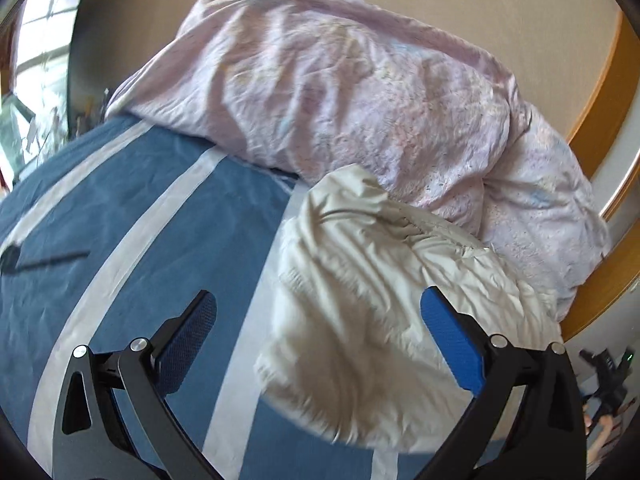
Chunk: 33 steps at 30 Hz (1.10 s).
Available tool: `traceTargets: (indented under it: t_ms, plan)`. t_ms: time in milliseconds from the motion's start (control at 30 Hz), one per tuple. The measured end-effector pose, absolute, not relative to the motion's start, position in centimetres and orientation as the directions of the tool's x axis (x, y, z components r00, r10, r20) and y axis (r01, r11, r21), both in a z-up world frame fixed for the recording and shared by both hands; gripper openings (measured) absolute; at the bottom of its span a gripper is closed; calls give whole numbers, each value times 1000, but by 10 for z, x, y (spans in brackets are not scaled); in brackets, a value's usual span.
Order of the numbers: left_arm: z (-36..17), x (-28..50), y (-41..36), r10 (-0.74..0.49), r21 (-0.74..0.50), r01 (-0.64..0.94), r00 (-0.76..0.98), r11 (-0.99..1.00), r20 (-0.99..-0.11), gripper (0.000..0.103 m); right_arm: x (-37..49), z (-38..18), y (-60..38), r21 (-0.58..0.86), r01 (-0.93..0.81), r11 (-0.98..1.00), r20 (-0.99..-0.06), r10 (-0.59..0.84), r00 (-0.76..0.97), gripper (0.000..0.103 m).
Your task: Fold large clothes
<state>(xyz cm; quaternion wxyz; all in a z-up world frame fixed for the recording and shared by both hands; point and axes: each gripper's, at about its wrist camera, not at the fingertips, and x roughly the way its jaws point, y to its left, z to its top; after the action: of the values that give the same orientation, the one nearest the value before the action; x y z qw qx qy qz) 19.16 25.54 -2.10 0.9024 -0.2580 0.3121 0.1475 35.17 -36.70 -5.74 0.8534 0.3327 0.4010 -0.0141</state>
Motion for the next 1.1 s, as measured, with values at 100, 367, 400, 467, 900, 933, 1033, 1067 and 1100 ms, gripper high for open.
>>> traceTargets:
  t_ms: [100,367,400,467,900,933,1033,1067,1100]
  plan:
    - [-33,176,263,47,-468,-452,755,759,-654,102,341,-77,-369,636,307,708,-692,346,633,95]
    - [-60,167,249,-69,-630,-470,766,618,-639,98,329,-109,-348,734,325,596,-649,475,594,84]
    - [-61,169,247,-75,-635,-469,766,614,-639,97,328,-108,-347,732,321,601,-650,476,593,82]
    - [-65,177,240,-88,-652,-465,771,600,-631,91,330,-110,-340,739,306,600,-642,492,587,77]
    - [-89,180,250,-75,-761,-489,819,428,-568,45,326,-102,-330,743,239,625,-604,472,642,36]
    - [-90,180,251,-83,-771,-481,825,419,-559,36,325,-99,-329,741,228,632,-600,470,648,32]
    - [-83,178,252,-93,-788,-446,845,424,-527,22,322,-88,-325,737,191,649,-581,464,668,26]
    - [-78,177,251,-93,-790,-434,851,434,-518,20,321,-84,-325,739,179,649,-574,467,673,25]
    - [-74,176,251,-93,-794,-419,858,441,-505,19,320,-80,-325,742,166,649,-564,471,679,24]
